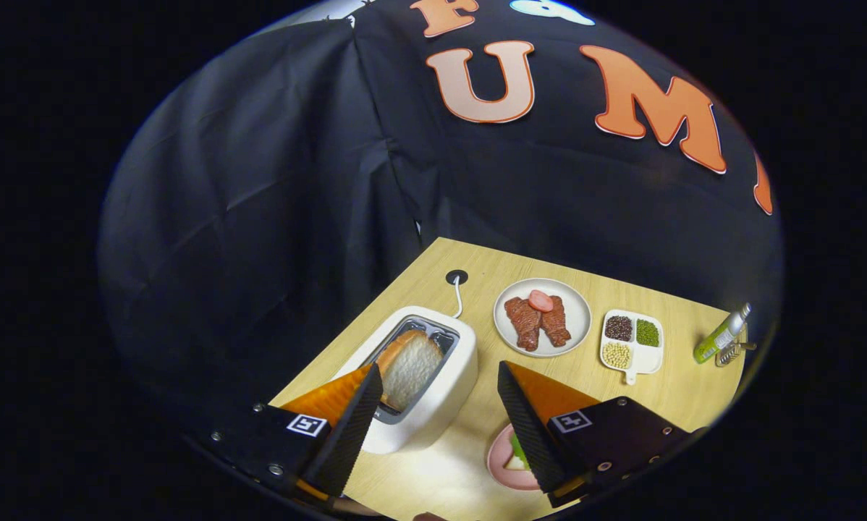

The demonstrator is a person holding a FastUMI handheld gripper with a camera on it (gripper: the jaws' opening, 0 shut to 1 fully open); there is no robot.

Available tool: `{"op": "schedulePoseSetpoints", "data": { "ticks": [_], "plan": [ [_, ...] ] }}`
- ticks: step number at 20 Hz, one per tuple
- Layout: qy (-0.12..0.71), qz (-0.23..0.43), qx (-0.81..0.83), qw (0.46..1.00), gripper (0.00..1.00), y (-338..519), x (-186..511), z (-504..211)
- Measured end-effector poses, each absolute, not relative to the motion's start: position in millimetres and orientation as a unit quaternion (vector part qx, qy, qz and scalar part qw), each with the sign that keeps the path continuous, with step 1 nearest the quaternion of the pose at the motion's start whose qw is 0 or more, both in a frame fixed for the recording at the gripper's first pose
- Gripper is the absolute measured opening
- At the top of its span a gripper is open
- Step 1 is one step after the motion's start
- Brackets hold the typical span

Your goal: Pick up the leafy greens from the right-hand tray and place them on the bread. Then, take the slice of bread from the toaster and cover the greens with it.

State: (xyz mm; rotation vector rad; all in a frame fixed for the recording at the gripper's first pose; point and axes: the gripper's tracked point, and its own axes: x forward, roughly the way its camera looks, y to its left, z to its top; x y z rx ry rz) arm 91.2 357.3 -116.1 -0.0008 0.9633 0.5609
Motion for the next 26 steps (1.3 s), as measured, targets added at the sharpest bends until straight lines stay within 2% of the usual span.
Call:
{"op": "schedulePoseSetpoints", "data": {
  "ticks": [8, 18, 22, 26],
  "plan": [
    [0.535, 0.258, 0.037, 0.804, 0.93, 392, 91, -144],
    [0.585, 0.245, 0.026, 0.773, 0.74, 418, 82, -177],
    [0.594, 0.231, 0.013, 0.77, 0.57, 410, 79, -190],
    [0.595, 0.231, 0.033, 0.769, 0.32, 406, 78, -193]
  ]
}}
